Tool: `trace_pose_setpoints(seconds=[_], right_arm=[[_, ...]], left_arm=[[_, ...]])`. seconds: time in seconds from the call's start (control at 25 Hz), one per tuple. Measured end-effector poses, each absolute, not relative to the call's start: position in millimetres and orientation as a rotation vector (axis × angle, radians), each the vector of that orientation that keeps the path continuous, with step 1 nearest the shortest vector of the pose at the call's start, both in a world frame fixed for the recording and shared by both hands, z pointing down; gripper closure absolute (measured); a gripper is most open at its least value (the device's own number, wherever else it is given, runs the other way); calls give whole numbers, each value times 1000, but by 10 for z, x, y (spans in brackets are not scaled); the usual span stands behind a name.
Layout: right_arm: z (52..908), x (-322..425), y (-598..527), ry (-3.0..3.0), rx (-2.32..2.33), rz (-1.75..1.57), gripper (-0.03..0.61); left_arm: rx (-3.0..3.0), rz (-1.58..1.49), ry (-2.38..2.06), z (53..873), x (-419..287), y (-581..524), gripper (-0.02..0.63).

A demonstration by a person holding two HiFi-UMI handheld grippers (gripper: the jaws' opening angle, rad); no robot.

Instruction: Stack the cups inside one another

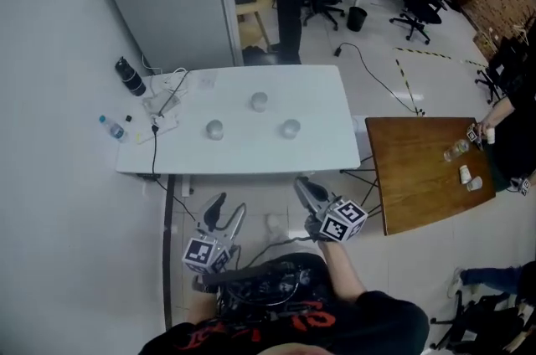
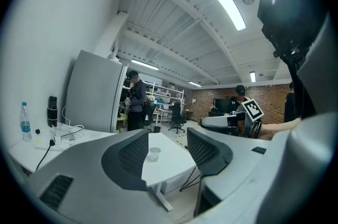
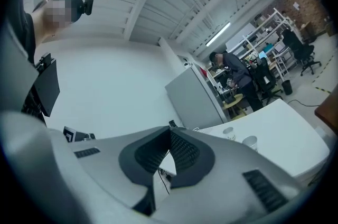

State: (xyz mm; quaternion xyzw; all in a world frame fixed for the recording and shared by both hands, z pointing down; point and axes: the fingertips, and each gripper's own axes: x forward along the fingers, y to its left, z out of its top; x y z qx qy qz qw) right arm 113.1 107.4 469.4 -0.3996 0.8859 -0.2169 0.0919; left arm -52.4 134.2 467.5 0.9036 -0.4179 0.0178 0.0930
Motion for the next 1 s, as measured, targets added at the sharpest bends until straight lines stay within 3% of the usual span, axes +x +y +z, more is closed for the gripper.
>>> trace_pose_setpoints(seconds=[0.52,1.0], right_arm=[[4575,1211,-252,2651,-1062,-638,575],[4550,1589,-782,2614,-1118,-605,575]], left_arm=[[2681,68,-1340,4458,-342,155,380],[2643,99,-1320,4495,-161,-457,380]])
